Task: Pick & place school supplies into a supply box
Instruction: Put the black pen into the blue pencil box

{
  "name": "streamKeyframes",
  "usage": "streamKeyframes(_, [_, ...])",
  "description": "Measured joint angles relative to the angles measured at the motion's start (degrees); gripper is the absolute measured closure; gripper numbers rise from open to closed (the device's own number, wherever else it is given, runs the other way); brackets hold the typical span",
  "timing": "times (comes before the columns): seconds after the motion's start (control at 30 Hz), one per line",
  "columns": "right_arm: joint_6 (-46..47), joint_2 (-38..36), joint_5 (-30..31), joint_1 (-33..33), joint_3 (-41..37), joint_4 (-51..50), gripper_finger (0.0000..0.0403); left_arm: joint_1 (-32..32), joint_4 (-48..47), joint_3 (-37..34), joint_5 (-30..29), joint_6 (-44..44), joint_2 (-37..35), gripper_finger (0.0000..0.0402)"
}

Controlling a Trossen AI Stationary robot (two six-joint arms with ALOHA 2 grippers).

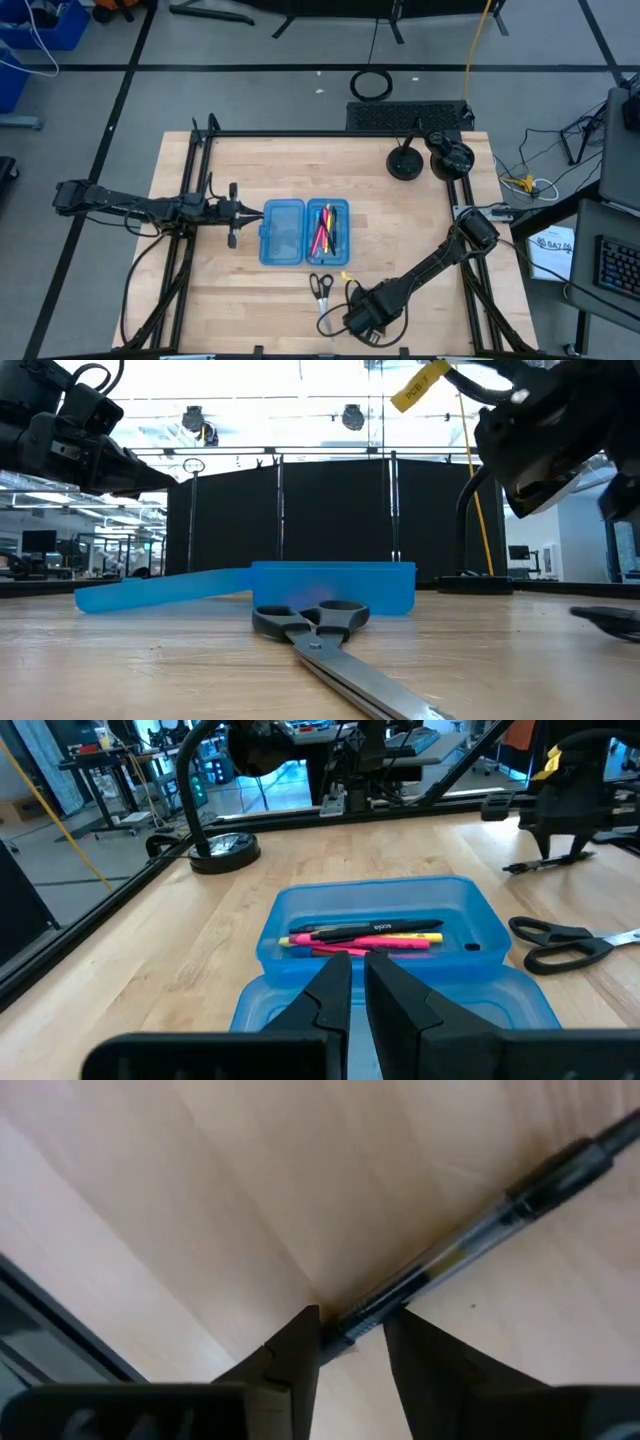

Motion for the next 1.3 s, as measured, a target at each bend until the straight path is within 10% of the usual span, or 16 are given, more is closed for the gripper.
streamKeyframes(1.0, [17.0, -3.0, 0.1, 0.0, -5.4, 10.7, 0.0383, 0.0, 0.1, 0.0, 0.0, 0.1, 0.0, 0.0364])
streamKeyframes(1.3, [24.3, -18.3, 17.9, -1.2, -5.1, 14.0, 0.0383, 0.0, -0.2, 0.0, 0.0, 0.2, 0.0, 0.0364])
